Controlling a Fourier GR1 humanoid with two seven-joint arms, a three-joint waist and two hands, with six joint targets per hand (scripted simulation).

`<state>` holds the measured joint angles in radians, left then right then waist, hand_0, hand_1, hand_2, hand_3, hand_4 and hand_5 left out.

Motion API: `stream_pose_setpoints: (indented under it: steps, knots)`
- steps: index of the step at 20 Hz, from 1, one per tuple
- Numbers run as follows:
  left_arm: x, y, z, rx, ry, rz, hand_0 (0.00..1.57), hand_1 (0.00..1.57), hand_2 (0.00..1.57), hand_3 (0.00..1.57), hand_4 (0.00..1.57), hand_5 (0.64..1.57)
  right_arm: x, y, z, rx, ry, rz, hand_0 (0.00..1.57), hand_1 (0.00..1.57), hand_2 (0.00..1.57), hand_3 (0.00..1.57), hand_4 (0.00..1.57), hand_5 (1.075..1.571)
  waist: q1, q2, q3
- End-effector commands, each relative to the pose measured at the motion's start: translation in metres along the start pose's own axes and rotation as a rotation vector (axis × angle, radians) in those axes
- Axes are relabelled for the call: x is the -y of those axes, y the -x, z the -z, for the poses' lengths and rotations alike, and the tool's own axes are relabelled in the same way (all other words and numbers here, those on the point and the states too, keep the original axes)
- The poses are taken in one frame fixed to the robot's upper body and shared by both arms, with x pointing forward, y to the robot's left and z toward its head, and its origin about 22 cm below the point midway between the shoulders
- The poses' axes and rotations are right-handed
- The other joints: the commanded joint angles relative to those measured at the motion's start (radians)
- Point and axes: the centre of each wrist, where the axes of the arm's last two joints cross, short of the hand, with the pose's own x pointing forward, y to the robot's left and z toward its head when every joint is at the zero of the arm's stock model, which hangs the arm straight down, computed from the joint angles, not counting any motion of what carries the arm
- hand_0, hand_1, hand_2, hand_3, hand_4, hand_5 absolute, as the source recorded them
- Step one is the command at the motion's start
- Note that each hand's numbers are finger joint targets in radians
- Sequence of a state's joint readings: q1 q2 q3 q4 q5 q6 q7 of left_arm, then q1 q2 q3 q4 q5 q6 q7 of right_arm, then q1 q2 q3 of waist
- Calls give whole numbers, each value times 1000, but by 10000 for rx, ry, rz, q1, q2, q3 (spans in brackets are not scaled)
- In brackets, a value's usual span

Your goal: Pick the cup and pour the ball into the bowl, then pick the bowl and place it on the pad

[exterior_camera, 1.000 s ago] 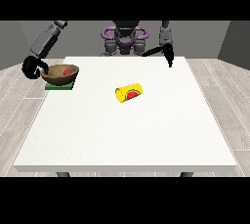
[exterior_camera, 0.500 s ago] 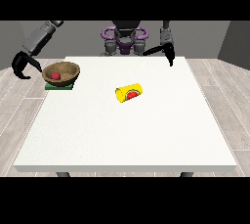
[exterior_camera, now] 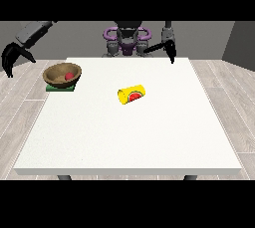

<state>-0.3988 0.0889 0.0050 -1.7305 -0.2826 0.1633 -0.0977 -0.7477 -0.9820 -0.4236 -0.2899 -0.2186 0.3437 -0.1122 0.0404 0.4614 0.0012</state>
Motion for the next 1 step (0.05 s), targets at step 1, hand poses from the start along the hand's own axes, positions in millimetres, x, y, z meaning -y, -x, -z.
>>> stream_pose_setpoints:
  steps: [1]
  knots:
    - [1,23,-18,-840,290,-130,0,0,0,0,0,1569,21,-31,-5,76,-605,382,0,0,189,288,0,1503,-15,-867,-15]
